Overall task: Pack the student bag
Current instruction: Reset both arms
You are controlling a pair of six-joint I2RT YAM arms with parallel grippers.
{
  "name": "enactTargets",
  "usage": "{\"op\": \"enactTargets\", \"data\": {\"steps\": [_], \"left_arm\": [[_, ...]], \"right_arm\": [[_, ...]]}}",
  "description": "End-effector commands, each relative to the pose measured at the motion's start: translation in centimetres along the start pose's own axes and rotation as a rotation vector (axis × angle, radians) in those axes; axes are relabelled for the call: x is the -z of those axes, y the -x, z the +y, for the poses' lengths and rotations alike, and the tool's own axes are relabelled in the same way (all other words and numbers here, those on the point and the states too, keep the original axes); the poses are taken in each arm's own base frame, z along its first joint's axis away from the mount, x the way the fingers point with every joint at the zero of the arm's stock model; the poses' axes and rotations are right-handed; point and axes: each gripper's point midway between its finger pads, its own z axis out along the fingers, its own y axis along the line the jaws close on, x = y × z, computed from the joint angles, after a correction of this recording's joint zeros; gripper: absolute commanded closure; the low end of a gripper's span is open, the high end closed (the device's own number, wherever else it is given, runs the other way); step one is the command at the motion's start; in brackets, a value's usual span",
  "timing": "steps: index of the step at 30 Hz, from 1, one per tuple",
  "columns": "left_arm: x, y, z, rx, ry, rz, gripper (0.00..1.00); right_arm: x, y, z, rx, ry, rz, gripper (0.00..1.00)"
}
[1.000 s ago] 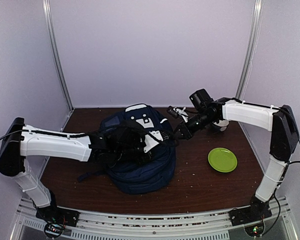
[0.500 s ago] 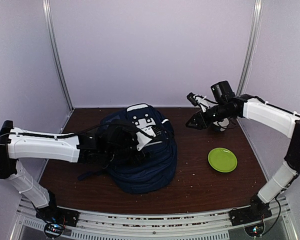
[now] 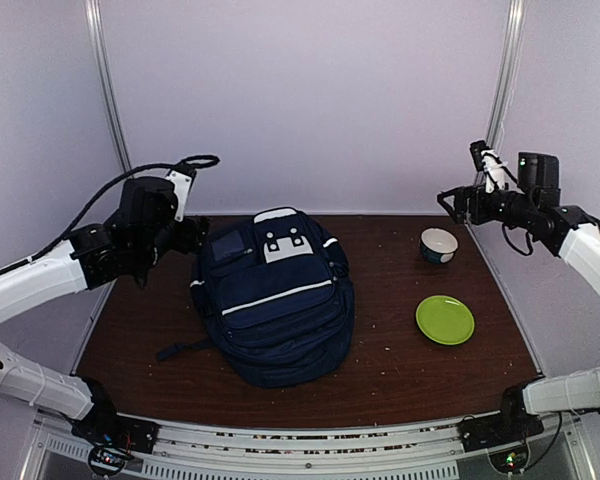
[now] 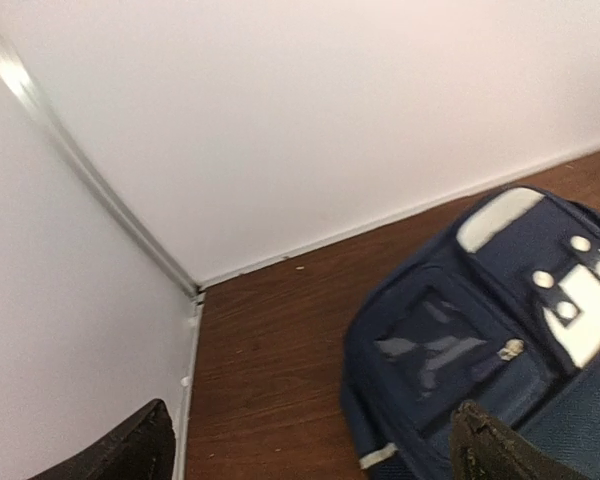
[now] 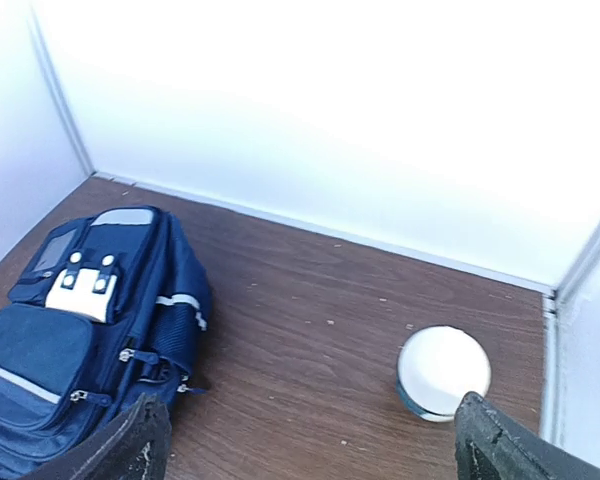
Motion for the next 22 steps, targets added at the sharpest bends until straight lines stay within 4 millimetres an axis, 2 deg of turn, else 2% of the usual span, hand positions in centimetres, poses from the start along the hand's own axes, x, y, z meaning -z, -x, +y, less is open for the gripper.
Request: {"op": "enactTargets", "data": {"steps": [1, 3, 7, 14, 22], "left_arm": [[0.4, -0.8, 6.8, 0.089, 0.236, 0.063, 0.02], [0.9, -0.6, 8.4, 0.111, 0.28, 0.071, 0.02], [1.7, -0.4, 9.0, 0.156, 0.276, 0.039, 0.02], [2.1, -1.2, 9.1, 0.221, 0.272, 0.03, 0.02], [2.1, -1.9, 8.9, 0.219, 0.268, 0.044, 0.02]], "right_arm": [[4.6, 3.8, -3.2, -0.017, -0.245, -0.194, 0.0], [6.6, 4.4, -5.2, -0.091, -0.382, -0.247, 0.0], [8.0, 3.8, -5.8, -0.09, -0.441, -0.228, 0.0], [7.8, 2.0, -5.3, -0.096, -0.416, -0.209, 0.0], [7.0, 1.8, -4.7, -0.089, -0.367, -0.196, 0.0]]}}
